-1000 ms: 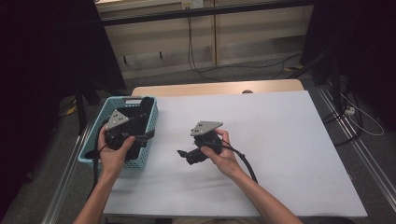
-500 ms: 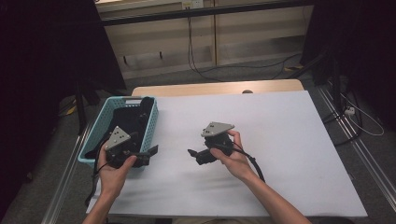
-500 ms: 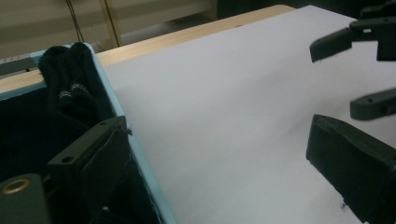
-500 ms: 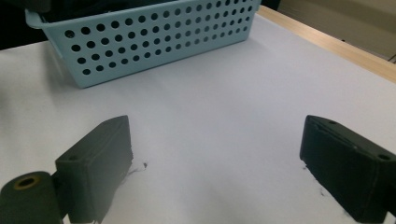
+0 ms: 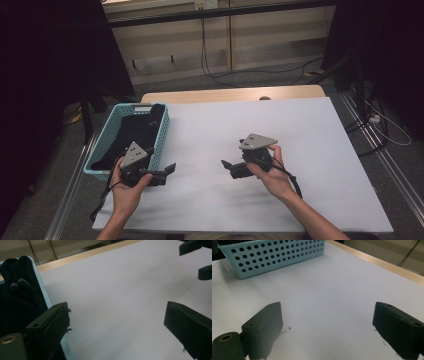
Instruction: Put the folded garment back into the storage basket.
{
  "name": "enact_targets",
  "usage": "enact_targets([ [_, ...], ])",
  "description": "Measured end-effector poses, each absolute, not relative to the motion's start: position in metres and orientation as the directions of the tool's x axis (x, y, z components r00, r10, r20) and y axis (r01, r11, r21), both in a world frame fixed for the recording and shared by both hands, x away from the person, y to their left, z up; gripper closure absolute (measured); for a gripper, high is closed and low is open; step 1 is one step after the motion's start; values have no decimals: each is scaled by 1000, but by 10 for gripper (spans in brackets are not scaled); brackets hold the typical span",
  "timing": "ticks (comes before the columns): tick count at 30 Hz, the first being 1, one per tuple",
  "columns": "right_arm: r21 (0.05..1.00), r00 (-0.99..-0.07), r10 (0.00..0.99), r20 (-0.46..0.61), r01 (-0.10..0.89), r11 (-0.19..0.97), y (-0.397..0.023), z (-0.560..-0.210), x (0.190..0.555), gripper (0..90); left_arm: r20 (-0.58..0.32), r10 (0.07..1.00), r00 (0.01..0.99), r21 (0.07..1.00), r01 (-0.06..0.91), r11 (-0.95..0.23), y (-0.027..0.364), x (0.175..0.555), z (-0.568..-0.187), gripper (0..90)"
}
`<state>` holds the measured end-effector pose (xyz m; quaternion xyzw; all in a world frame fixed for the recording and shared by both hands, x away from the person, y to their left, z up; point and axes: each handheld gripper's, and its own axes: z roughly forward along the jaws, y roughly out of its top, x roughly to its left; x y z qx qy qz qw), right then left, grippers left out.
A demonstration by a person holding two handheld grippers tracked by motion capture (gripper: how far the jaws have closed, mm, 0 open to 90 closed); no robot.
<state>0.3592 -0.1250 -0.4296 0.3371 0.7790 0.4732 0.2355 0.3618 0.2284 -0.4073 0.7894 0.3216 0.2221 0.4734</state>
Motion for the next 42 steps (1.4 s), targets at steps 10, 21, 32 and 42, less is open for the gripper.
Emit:
enact_targets([
  [10, 901, -595, 802, -55, 317, 297, -166, -438, 334, 91, 3, 719, 695, 901, 310, -304, 231, 360, -413, 61],
  [21, 910, -541, 839, -46, 325, 259, -195, -447, 312, 86, -14, 718, 696, 903, 318, -290, 232, 359, -415, 61],
  [32, 911, -485, 873, -48, 338, 237, -219, -452, 294, 82, -2, 714, 700, 895, 319, -310, 231, 356, -416, 57],
  [42, 914, -484, 874, -36, 337, 225, -220, -453, 292, 76, -4, 705, 709, 898, 313, -309, 231, 353, -417, 57],
])
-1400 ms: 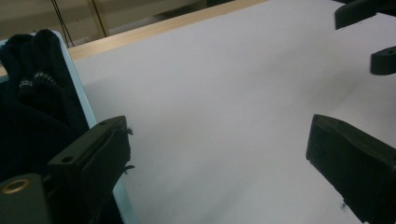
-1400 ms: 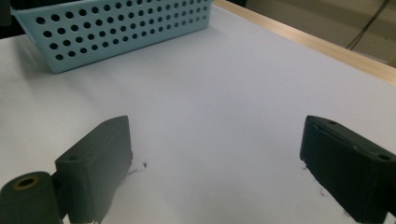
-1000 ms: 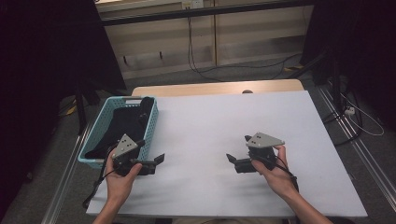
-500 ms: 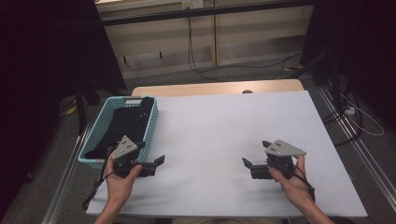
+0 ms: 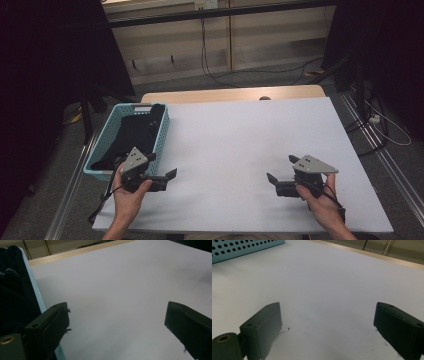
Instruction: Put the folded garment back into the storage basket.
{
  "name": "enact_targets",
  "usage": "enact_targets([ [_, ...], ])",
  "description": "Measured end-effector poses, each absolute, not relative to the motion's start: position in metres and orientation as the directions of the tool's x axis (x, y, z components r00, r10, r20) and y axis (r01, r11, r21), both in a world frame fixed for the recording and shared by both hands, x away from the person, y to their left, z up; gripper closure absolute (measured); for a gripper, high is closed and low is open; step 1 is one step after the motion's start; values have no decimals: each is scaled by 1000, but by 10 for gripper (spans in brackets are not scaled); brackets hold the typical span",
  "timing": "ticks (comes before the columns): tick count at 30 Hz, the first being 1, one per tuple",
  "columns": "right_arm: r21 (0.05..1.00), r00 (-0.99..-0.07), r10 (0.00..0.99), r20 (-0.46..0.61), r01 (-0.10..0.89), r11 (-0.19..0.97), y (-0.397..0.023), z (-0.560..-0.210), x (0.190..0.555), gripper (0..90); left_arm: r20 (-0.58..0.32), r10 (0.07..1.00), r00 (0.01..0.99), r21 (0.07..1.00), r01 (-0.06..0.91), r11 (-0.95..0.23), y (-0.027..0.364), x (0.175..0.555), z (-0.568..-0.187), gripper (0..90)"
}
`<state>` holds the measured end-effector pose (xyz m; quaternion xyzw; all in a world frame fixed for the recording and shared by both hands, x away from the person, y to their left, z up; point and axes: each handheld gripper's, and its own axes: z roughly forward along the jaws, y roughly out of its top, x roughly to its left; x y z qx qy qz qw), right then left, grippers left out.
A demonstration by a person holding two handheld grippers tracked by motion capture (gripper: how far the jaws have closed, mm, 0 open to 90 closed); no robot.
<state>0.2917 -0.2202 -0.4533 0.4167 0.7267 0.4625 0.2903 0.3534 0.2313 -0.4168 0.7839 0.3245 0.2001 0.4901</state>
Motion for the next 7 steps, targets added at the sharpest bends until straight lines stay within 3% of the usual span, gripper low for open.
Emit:
enact_targets([
  [7, 917, -483, 875, -36, 332, 221, -220, -453, 291, 72, 4, 708, 706, 898, 308, -313, 232, 353, -417, 57],
])
